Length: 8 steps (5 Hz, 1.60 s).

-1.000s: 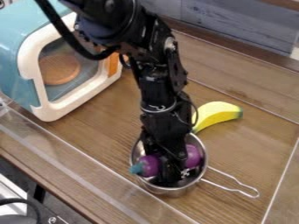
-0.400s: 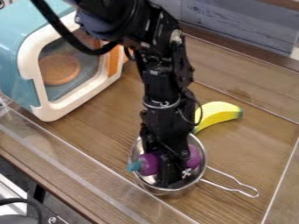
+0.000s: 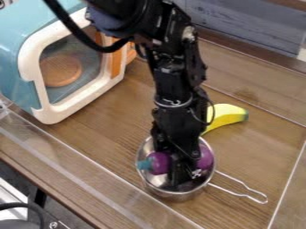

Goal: Remove the eggplant from inside the silver pot and put it on the table

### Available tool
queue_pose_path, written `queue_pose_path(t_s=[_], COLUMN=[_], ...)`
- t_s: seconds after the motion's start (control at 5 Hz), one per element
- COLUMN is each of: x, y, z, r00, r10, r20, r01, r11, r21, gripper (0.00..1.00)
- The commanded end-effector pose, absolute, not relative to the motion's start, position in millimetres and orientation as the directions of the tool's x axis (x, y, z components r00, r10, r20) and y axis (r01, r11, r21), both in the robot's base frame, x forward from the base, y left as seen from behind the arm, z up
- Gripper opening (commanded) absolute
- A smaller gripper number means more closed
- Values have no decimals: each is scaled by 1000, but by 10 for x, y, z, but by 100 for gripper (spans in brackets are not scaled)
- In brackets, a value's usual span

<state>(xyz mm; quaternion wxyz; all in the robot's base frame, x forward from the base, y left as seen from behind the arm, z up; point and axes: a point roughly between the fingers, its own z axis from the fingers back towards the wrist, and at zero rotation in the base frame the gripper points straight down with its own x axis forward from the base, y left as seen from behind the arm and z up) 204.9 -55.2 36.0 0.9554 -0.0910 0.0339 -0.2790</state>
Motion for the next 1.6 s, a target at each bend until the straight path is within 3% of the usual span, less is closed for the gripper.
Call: queue_pose_path(t_s=[0.0,0.4,1.4], x=[2230,2391,2500], y=[-532,-442,-463], z=[484,537,716], r00=[847,860,916], r10=[-531,-510,-400], r20=[21,10,-20], r01=[527,504,391], r11=[833,847,905], r21=[-170,-169,-169], gripper=[0,0,0])
